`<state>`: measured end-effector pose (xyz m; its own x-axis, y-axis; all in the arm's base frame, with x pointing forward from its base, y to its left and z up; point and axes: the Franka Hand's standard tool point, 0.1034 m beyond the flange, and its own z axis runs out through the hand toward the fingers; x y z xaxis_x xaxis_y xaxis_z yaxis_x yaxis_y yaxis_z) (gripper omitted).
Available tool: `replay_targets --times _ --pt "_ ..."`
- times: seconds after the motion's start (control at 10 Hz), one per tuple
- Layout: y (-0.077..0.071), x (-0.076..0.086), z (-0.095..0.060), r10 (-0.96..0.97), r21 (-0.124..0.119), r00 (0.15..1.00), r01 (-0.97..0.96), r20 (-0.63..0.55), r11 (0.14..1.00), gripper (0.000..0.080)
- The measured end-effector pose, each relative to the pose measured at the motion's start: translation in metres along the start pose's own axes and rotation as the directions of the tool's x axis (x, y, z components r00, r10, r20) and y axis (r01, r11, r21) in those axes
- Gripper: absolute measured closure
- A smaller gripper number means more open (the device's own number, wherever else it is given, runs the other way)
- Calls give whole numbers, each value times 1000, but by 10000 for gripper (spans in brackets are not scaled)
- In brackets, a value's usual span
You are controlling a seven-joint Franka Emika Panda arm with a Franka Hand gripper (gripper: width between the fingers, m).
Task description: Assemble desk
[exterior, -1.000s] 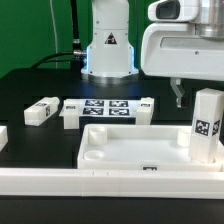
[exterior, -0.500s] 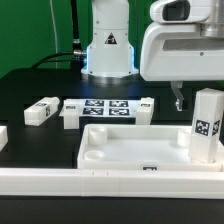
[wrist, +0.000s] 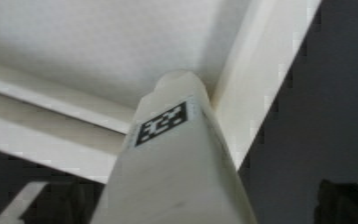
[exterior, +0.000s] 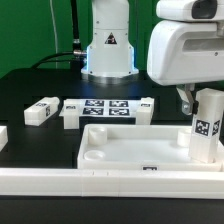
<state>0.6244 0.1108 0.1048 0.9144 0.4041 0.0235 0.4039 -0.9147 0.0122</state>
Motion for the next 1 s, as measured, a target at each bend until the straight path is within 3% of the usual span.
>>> replay_targets --times 0.4,0.6,0.7,0.8,1.0 --pt "4 -1 0 -231 0 973 231 0 973 151" --pt "4 -1 0 -230 0 973 230 1 973 418" --pt "4 -1 0 -229 0 973 229 0 973 418" --pt "4 -1 0 -221 1 975 221 0 975 511" --pt "4 -1 0 -207 1 978 207 0 978 511"
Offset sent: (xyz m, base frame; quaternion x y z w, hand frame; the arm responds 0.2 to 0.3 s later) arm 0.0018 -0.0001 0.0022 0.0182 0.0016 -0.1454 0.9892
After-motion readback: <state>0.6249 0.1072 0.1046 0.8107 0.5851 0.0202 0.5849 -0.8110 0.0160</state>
